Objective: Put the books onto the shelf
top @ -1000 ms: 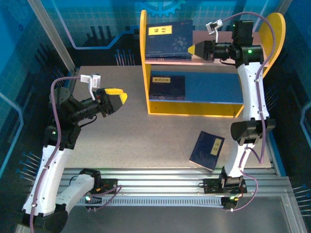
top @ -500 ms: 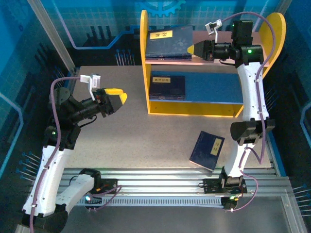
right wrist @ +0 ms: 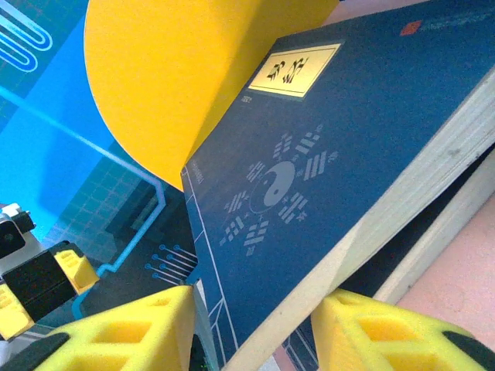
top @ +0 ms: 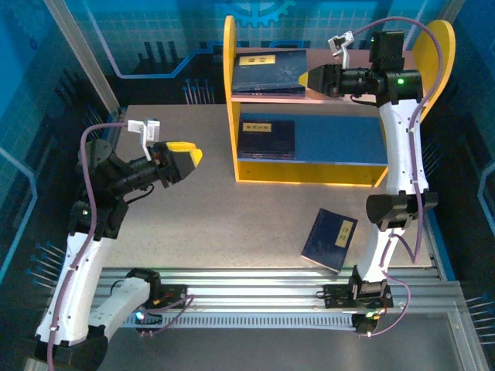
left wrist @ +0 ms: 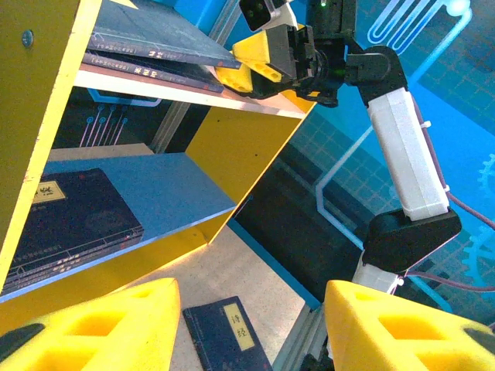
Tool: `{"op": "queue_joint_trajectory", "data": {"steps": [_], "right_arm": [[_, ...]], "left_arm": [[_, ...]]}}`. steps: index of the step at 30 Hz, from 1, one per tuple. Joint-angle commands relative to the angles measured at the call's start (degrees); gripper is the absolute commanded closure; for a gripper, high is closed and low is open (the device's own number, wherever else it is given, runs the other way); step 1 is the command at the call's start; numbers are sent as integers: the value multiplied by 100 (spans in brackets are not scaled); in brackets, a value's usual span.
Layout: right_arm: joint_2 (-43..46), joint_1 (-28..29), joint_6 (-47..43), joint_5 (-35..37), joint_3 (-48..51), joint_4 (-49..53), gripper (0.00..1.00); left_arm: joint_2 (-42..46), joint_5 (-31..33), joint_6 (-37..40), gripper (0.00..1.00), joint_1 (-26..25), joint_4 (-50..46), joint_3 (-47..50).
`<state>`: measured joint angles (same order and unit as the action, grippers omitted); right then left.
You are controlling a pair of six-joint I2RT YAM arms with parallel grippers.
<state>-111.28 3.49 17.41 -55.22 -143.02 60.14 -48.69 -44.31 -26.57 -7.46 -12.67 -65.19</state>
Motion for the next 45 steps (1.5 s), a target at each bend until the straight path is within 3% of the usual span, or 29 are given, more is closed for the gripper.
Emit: {"op": "queue_joint_trajectory", "data": {"steps": [1,12,25,45], "right_arm": [[-73,19,-131,104,-165,200,53],[-34,-50,-321,368,-173,419,41],[-18,-56,-632,980,-191,804,38],[-429,189,-546,1075,-595,747,32]], "left_arm": [[45,70,140,47,-9,-8,-29],[25,53,139,47,-9,-8,-73],[12,47,166,47,-9,-32,-81],[45,79,227,47,-9,-171,-134]]}}
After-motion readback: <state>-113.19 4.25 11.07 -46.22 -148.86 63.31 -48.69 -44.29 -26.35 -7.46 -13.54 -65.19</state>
